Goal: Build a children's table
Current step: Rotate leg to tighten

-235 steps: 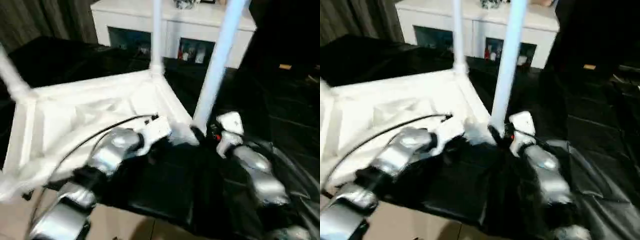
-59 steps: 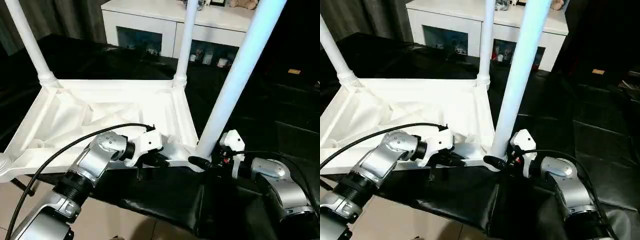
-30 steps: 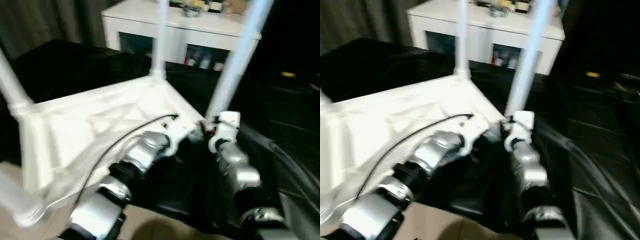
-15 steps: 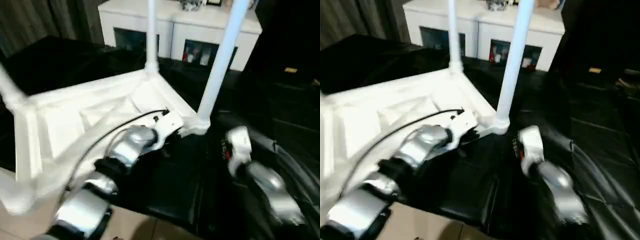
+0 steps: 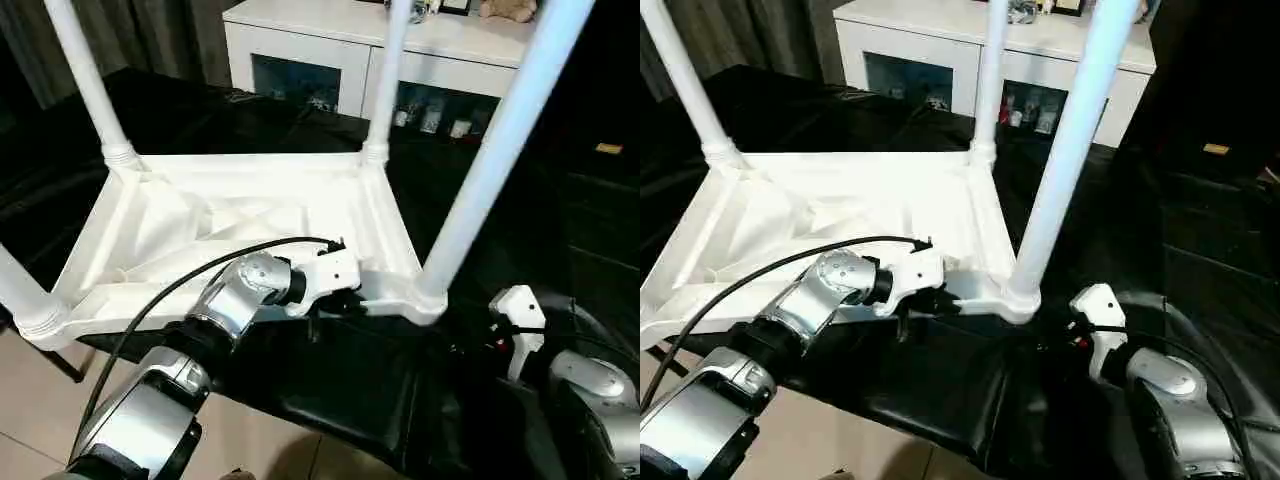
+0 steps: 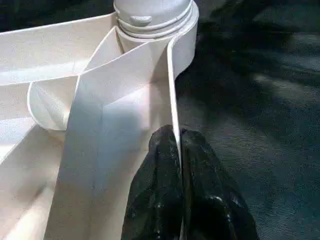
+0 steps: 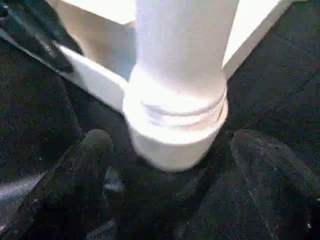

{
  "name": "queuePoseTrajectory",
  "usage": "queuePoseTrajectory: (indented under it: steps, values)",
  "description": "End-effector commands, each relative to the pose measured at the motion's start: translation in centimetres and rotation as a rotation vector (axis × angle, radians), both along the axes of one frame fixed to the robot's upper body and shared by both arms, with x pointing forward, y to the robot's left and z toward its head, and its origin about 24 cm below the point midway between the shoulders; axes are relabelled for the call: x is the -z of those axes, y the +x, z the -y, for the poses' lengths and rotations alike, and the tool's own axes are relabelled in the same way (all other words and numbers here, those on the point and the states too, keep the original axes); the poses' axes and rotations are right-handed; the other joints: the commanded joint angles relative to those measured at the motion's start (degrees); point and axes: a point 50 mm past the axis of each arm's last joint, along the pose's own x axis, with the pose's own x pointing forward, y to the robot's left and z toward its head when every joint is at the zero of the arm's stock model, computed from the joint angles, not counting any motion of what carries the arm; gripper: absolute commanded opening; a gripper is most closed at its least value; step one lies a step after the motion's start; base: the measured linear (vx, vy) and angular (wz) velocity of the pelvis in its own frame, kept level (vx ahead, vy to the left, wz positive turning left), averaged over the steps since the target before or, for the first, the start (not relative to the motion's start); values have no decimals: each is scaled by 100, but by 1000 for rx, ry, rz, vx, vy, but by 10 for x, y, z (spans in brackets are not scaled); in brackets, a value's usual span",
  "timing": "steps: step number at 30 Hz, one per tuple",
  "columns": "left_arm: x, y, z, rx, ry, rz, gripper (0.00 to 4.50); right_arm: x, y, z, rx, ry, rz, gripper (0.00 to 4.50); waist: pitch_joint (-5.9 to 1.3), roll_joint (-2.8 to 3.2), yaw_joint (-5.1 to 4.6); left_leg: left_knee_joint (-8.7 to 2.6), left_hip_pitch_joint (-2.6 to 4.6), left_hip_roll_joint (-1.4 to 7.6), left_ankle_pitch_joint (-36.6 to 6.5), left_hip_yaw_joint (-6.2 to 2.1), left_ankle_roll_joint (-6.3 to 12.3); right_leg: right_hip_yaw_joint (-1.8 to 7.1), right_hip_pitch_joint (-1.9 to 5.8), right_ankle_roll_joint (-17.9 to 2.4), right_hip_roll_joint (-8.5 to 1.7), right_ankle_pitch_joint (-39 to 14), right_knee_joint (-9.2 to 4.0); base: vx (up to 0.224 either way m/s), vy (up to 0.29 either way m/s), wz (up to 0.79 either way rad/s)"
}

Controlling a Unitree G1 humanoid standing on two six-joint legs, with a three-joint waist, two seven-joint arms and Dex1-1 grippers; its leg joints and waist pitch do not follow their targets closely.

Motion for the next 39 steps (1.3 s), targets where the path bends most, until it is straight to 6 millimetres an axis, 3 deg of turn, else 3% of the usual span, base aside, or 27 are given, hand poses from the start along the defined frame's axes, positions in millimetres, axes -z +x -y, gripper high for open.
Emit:
queuePoseTrajectory:
  steps: [1,6,7,10,11,14,15,16,18,22,24,25,26,29,32,33,34,36,39]
  values:
    - [-1,-7,11,83,-44,12,0,-7,1,2,-12,9,15,416,-281,-82,-27,-370,12,140,-1240,-9,511,212,275,-1176,-270,-1174,-407,0,0,0]
    - [-13,-6,12,69,-169,84,0,-5,-5,-6,-74,16,-4,416,-277,-98,-17,-372,1,140,-1262,-15,528,205,285,-1118,-280,-1301,-412,0,0,0]
    - [-15,-6,11,74,-182,97,0,-4,-6,-7,-81,15,-6,416,-274,-149,-12,-367,-13,132,-1243,-12,546,202,288,-1077,-280,-1380,-411,0,0,0]
    - [-21,-5,8,53,-205,149,0,-2,-7,-9,-92,17,-14,416,-277,-132,-4,-367,-21,138,-1203,-20,537,205,283,-1014,-290,-1505,-407,0,0,0]
    - [-22,-4,6,37,-207,159,44,-2,-7,-9,-93,17,-15,423,-271,-127,-8,-370,-27,139,-1185,-20,537,201,279,-1002,-287,-1523,-410,0,0,0]
    - [-25,-4,-3,-13,-242,96,55,-1,-8,-12,-101,17,-15,423,-273,-114,-10,-362,-41,136,-1155,-10,518,203,285,-1089,-305,-1523,-403,0,0,0]
    - [-30,-6,-11,-50,-277,61,63,-1,-8,-13,-110,20,-16,423,-280,-93,-8,-365,-33,145,-1147,-10,502,204,276,-1118,-300,-1503,-392,0,0,0]
    - [-33,-8,-17,-68,-295,48,76,-2,-9,-15,-115,24,-15,423,-297,-33,0,-373,-4,188,-1092,-25,483,205,255,-1242,-294,-1265,-367,0,0,0]
    - [-38,-13,-28,-106,-315,39,88,-3,-9,-17,-122,33,-12,423,-277,-73,-61,-385,-64,176,-1032,-34,480,185,289,-1310,-238,-887,-307,0,0,0]
    - [-45,-20,-46,-172,-332,16,108,-3,-10,-21,-135,42,-10,423,-264,-67,-150,-368,-37,150,-1091,-11,514,195,267,-1291,-229,-1045,-339,0,0,0]
    - [-42,-19,-69,-275,-219,49,134,-2,-10,-24,-145,43,-11,423,-261,-61,-163,-373,-42,151,-1075,-17,500,199,275,-1257,-222,-1032,-325,0,0,0]
    - [-42,-19,-70,-283,-211,53,134,-2,-10,-24,-146,43,-11,423,-261,-46,-169,-371,-18,149,-1108,-9,487,201,258,-1208,-209,-1076,-345,0,0,0]
    - [-42,-10,-95,-466,-138,107,149,-2,-10,-27,-152,46,-8,423,-263,-41,-172,-367,-17,146,-1100,-11,460,200,265,-1181,-206,-1061,-339,0,0,0]
    - [-46,1,-126,-738,-105,160,171,-3,-10,-31,-159,53,-5,423,-260,-28,-192,-364,-24,125,-1151,-26,384,185,277,-1110,-202,-1148,-333,0,0,0]
    - [-60,12,-175,-1162,-90,261,190,-6,-12,-41,-201,75,0,423,-268,-8,-210,-346,-31,108,-1125,-37,365,176,282,-1131,-176,-1018,-314,0,0,0]
    - [-61,12,-179,-1197,-84,270,197,-6,-12,-42,-206,76,0,423,-272,-11,-214,-347,-34,104,-1104,-47,367,172,288,-1123,-176,-999,-311,0,0,0]
    - [-63,12,-187,-1254,-60,291,204,-7,-13,-44,-220,81,0,423,-269,24,-222,-355,-32,104,-1092,-60,365,169,284,-1118,-174,-1012,-317,0,0,0]
    - [-64,7,-198,-1315,-9,304,218,-9,-14,-47,-241,83,0,423,-279,18,-229,-347,-17,108,-1077,-60,382,175,274,-1139,-174,-945,-318,0,0,0]
    - [-63,3,-207,-1371,15,312,225,-9,-14,-47,-240,83,5,423,-285,45,-217,-340,-18,126,-959,-71,400,182,268,-1313,-176,-546,-273,0,0,0]
